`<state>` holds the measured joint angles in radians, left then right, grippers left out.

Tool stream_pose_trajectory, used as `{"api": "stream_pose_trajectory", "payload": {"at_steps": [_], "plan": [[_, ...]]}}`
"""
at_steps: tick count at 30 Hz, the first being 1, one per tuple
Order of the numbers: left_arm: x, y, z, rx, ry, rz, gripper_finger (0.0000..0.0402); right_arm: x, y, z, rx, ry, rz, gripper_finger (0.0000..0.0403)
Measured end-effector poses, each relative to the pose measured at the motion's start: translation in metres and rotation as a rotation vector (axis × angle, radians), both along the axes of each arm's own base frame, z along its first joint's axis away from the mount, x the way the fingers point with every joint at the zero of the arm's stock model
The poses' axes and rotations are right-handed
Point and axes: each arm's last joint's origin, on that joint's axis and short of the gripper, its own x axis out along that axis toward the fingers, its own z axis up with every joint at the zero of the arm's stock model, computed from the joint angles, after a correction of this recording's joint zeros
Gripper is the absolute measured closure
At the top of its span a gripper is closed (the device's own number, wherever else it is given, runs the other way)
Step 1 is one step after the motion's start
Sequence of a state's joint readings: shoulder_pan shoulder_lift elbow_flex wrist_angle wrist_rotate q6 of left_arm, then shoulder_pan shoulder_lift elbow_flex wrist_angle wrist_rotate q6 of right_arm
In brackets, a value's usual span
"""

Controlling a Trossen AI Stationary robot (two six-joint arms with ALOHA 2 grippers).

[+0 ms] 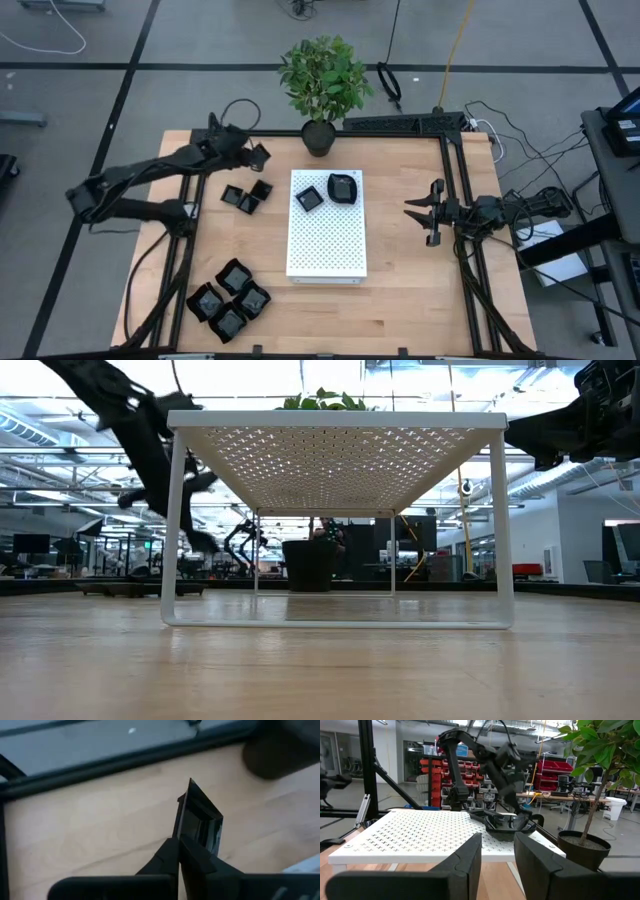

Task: Pick & Place Mini shaped plates
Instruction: Stack the black square plate on top of the the black square plate on the shelf

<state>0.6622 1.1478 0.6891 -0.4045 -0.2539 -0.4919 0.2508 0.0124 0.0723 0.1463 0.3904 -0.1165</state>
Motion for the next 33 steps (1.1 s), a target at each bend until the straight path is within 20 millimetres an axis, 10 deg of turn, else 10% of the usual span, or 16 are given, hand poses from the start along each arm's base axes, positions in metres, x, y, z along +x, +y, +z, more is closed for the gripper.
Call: {"api": "stream_pose_trajectory", "payload": {"at_steps": [18, 33], "plan": [[0.009, -0.069, 0.075, 0.176, -0.554, -0.391, 0.0394, 0.0, 0.0, 0.0, 0.0, 0.001, 0.0, 0.03], [0.068, -0.117, 0.048, 0.051, -0.579, -0.542, 0.0389, 0.0, 0.0, 0.0, 0.0, 0.001, 0.0, 0.03]]}}
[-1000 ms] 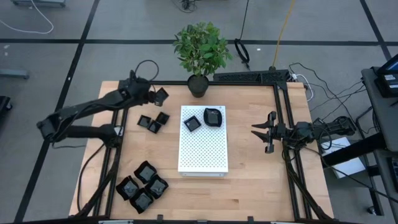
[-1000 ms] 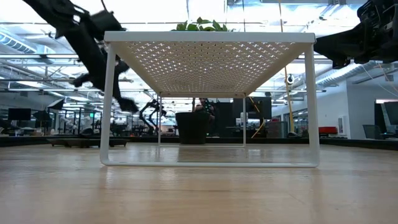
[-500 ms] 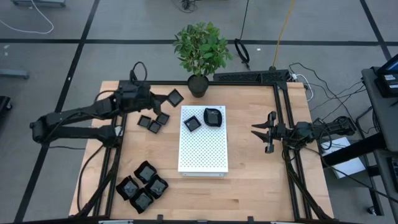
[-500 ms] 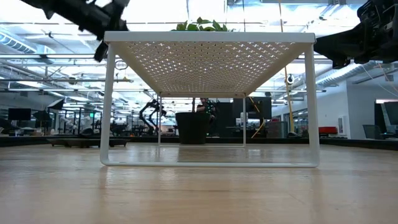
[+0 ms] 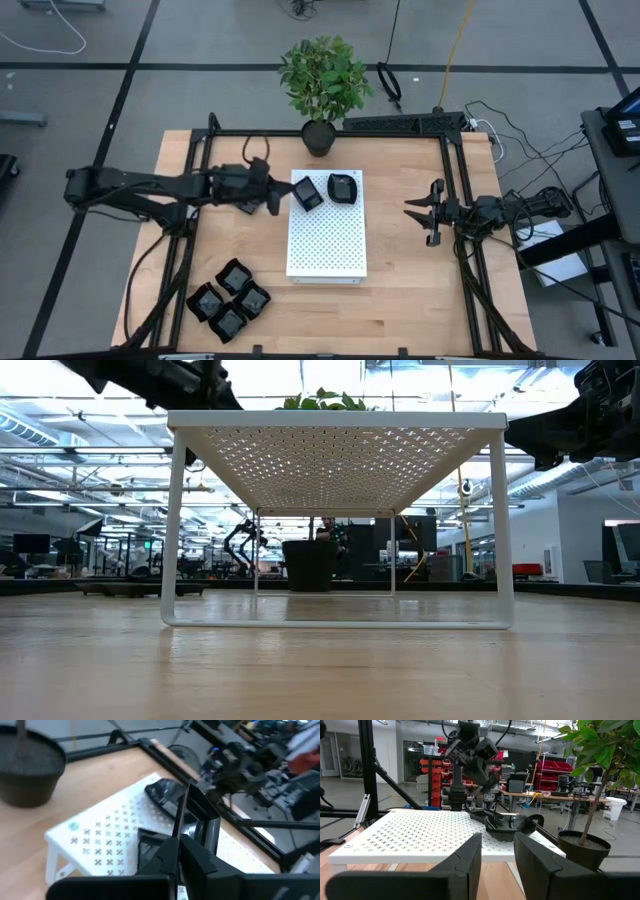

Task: Pick & Place Mini shaped plates
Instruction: Stack the black square plate on top of the the black square plate on the shelf

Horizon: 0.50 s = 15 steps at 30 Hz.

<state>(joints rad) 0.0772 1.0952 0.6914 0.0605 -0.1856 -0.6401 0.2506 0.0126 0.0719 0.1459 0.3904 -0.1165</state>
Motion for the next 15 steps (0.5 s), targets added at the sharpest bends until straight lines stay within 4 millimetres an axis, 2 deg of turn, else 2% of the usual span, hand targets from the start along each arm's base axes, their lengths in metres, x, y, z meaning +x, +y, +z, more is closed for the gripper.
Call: {"api": "stream_pose_trajectory", "payload": {"at_steps": [4, 8, 15], "plan": [[0.006, -0.005, -0.01, -0.026, 0.03, 0.084, 0.0385, 0.0, 0.0, 0.0, 0.0, 0.0, 0.0, 0.03], [0.01, -0.011, -0.014, -0.042, 0.038, 0.099, 0.0397, 0.0, 0.0, 0.0, 0.0, 0.0, 0.0, 0.03], [0.012, -0.018, -0.021, -0.047, 0.066, 0.129, 0.0385, 0.0, 0.0, 0.0, 0.0, 0.0, 0.0, 0.03]]}}
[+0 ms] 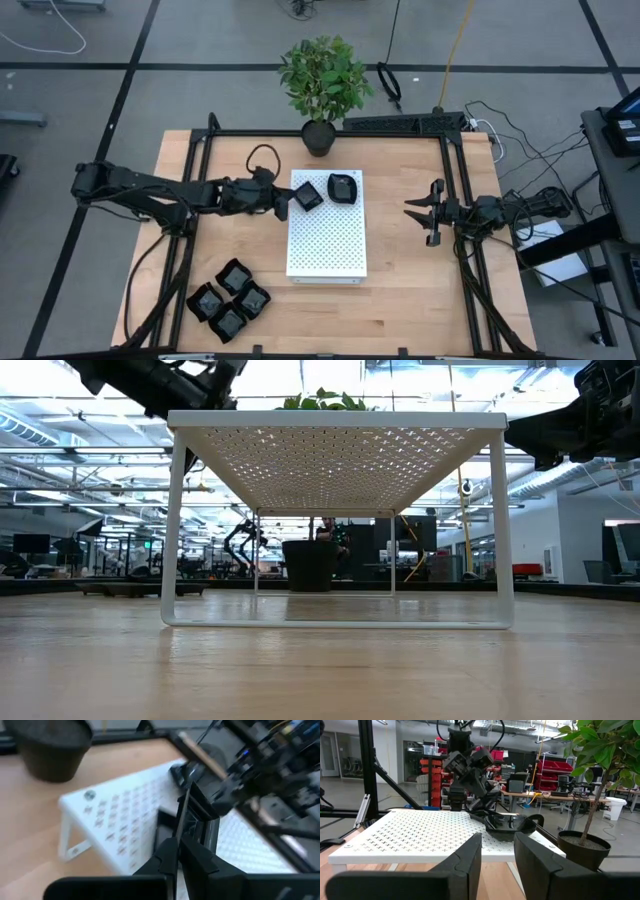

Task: Pick & Place Mini shaped plates
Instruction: Stack the black square plate on top of the the black square plate on the shelf

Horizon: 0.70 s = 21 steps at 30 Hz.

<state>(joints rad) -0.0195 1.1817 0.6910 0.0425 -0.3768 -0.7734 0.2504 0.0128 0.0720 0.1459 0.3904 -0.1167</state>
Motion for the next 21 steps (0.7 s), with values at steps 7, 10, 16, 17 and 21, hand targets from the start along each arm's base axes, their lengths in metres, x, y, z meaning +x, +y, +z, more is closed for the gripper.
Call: {"api": "stream_pose_trajectory", "payload": {"at_steps": [7, 10, 16, 17, 21], "plan": [[0.0059, -0.0007, -0.0077, 0.005, 0.023, 0.003, 0.0391, 0.0, 0.0, 0.0, 0.0, 0.0, 0.001, 0.0301], [0.0066, -0.0006, -0.0093, 0.005, 0.032, 0.004, 0.0368, 0.0, 0.0, 0.0, 0.0, 0.0, 0.0, 0.03], [0.0053, -0.0007, -0.007, 0.005, 0.022, 0.003, 0.0315, 0.0, 0.0, 0.0, 0.0, 0.0, 0.0, 0.0301], [0.0052, -0.0007, -0.0058, 0.005, 0.014, 0.003, 0.0308, 0.0, 0.0, 0.0, 0.0, 0.0, 0.0, 0.03], [0.0029, -0.001, -0.0024, 0.038, 0.017, -0.027, 0.0283, 0.0, 0.0, 0.0, 0.0, 0.0, 0.0, 0.0301]]}}
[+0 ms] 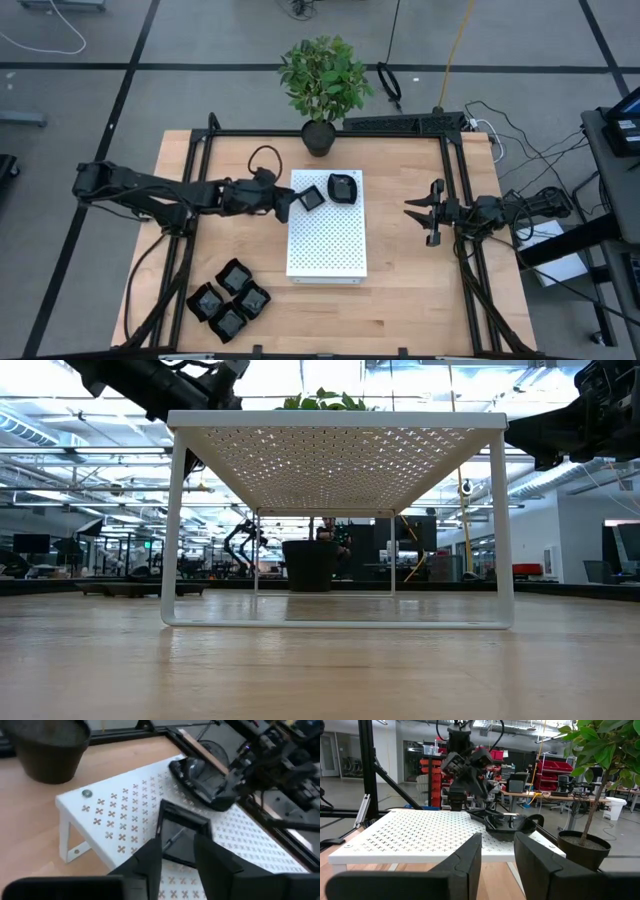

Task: Pick & Place Mini shaped plates
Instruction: Stack the black square plate on top of the the black square plate on the shelf

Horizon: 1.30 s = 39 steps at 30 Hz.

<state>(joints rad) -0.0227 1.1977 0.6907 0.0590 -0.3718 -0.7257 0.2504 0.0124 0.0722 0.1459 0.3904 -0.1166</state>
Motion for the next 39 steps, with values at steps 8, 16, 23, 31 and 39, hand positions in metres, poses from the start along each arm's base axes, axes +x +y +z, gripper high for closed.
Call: {"api": "stream_pose_trajectory", "payload": {"at_steps": [8, 16, 23, 31, 39], "plan": [[-0.033, 0.003, 0.018, 0.096, 0.081, 0.016, 0.026, 0.0, 0.0, 0.0, 0.0, 0.0, 0.0, 0.03], [-0.087, 0.011, 0.006, -0.043, 0.324, 0.305, 0.0269, 0.0, 0.0, 0.0, 0.0, 0.0, 0.0, 0.03], [-0.109, 0.019, -0.014, -0.239, 0.54, 0.543, 0.027, 0.0, 0.0, 0.0, 0.0, 0.0, 0.0, 0.03], [-0.098, 0.029, -0.036, -0.281, 0.723, 0.649, 0.027, 0.0, 0.0, 0.0, 0.0, 0.0, 0.0, 0.03], [-0.084, 0.04, -0.062, -0.333, 0.911, 0.667, 0.027, 0.0, 0.0, 0.0, 0.0, 0.0, 0.0, 0.03]]}}
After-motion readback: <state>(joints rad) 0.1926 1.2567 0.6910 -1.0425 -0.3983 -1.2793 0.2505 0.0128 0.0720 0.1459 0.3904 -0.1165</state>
